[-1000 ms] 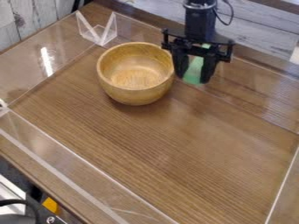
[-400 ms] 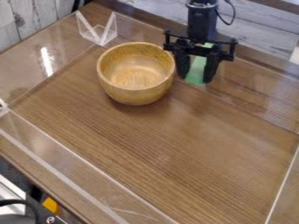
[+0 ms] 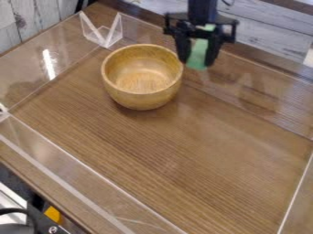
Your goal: Put the green block in the brown bowl
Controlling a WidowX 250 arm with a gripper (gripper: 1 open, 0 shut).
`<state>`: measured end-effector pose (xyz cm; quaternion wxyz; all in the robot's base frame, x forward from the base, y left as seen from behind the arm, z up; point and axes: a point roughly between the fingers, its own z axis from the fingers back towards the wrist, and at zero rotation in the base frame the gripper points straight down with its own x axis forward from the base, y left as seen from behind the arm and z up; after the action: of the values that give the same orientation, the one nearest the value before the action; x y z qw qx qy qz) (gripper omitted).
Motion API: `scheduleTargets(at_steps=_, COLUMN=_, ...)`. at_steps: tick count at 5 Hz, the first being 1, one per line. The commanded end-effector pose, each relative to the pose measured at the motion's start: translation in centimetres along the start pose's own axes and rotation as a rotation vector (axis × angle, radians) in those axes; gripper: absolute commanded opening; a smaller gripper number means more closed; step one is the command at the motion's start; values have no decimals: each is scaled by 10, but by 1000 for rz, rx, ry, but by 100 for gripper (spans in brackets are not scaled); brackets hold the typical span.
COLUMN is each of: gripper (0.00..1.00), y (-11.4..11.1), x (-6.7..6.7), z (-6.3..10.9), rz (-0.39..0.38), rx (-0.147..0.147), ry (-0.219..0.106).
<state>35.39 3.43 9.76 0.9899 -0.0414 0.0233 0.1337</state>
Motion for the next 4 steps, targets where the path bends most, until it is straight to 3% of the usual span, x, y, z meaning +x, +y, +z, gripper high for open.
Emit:
scheduleTargets(at_steps=1, gripper=0, y=29, x=8, z=28, rz=27, rx=0, ry=-75)
scheduleTargets(at_steps=2, gripper=0, y=58, x=11, z=25, rz=61, rx=12, ry=-78)
scheduleTargets(at_steps=4, gripper=0, y=69, x=14, z=22, rz=36, rx=42, ry=-63)
